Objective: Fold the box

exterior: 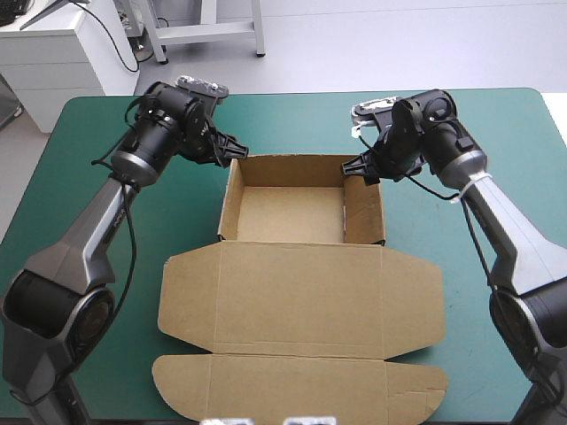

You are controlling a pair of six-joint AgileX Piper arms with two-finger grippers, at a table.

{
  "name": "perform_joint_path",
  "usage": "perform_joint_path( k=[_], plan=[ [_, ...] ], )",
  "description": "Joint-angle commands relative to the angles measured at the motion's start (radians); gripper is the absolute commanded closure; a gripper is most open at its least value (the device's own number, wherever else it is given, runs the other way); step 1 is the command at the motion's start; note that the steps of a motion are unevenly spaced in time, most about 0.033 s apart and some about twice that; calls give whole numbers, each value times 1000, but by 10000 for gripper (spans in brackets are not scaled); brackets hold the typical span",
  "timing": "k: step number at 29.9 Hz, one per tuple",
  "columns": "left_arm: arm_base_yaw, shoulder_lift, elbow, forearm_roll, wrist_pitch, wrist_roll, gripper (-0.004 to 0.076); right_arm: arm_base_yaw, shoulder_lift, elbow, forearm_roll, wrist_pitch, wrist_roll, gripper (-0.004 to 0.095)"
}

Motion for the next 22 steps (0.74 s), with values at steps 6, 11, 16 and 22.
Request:
perform_joint_path(
  k=[6,11,16,22],
  plan=[
    [-3,-216,-32,-128,51,34,398,-3,-90,-28,2,7,-5,415],
    [-15,-335,50,-234,51,154,727,-5,-88,22,-5,7,32,415],
    [-15,-445,244,-206,51,154,731,-5,-88,99,-14,-11,45,415],
    [-15,-627,577,-204,-81,154,731,-5,-80,157,28,-110,73,415]
  ],
)
